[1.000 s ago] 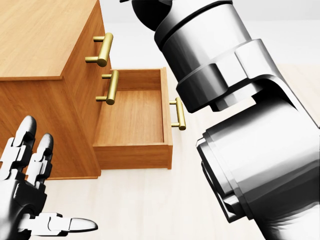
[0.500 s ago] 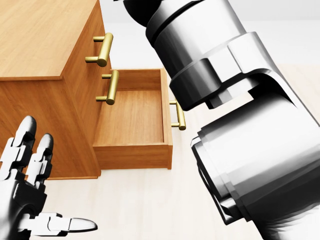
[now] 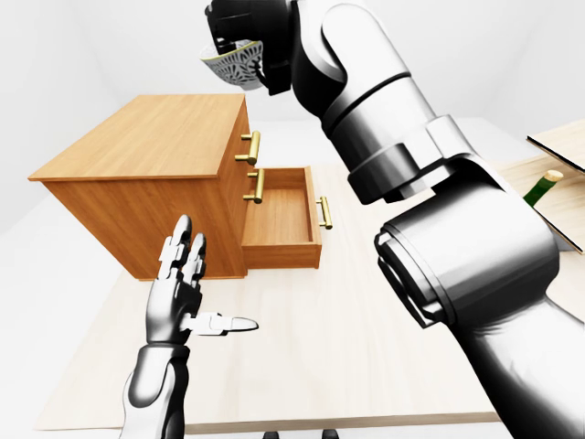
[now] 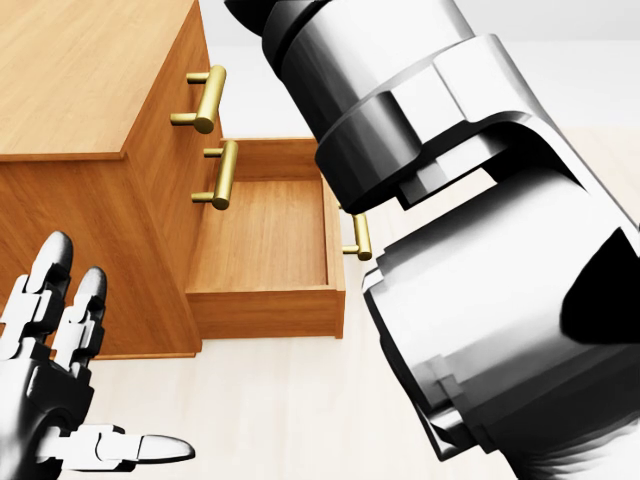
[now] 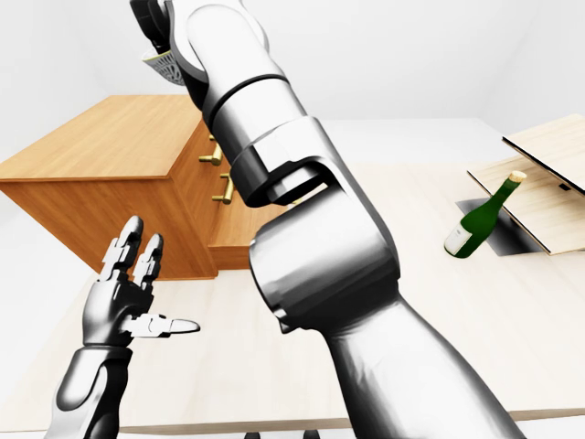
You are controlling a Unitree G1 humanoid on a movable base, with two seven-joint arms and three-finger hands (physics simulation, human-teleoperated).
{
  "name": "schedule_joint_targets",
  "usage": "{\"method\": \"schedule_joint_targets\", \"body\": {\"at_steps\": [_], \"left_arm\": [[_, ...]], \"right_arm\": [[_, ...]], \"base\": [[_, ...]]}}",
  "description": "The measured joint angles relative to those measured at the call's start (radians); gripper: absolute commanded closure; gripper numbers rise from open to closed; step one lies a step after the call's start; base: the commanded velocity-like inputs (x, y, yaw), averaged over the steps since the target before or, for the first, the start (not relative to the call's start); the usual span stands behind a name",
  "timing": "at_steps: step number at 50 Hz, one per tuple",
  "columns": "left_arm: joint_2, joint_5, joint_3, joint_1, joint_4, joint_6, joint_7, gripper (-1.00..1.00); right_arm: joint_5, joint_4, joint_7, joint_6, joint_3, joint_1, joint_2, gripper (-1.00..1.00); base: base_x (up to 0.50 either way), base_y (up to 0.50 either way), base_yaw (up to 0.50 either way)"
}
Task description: Put the bowl on top of the cabinet.
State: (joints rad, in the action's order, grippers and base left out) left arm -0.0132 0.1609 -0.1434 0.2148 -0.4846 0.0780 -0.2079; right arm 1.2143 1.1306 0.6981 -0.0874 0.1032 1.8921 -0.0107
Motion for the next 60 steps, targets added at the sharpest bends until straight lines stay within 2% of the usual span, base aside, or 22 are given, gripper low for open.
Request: {"method": "schedule_joint_targets", "body": {"at_steps": [46,60], "left_arm": [[0.001,-0.007,0.009,0.003,0.020,-0.019,0.000,-1.00],[-0.001,-0.007,0.010,0.001,0.022,-0.018,0.001,-1.00]], "right_arm": [[0.004,0.049,0.000,0.000,-0.026,0.049,-0.051,1.00],[0.000,0.053,0.000,0.000,-0.032,0.048,-0.056,1.00]], "base": [[0.00,0.00,0.00],[0.00,0.00,0.00]]}}
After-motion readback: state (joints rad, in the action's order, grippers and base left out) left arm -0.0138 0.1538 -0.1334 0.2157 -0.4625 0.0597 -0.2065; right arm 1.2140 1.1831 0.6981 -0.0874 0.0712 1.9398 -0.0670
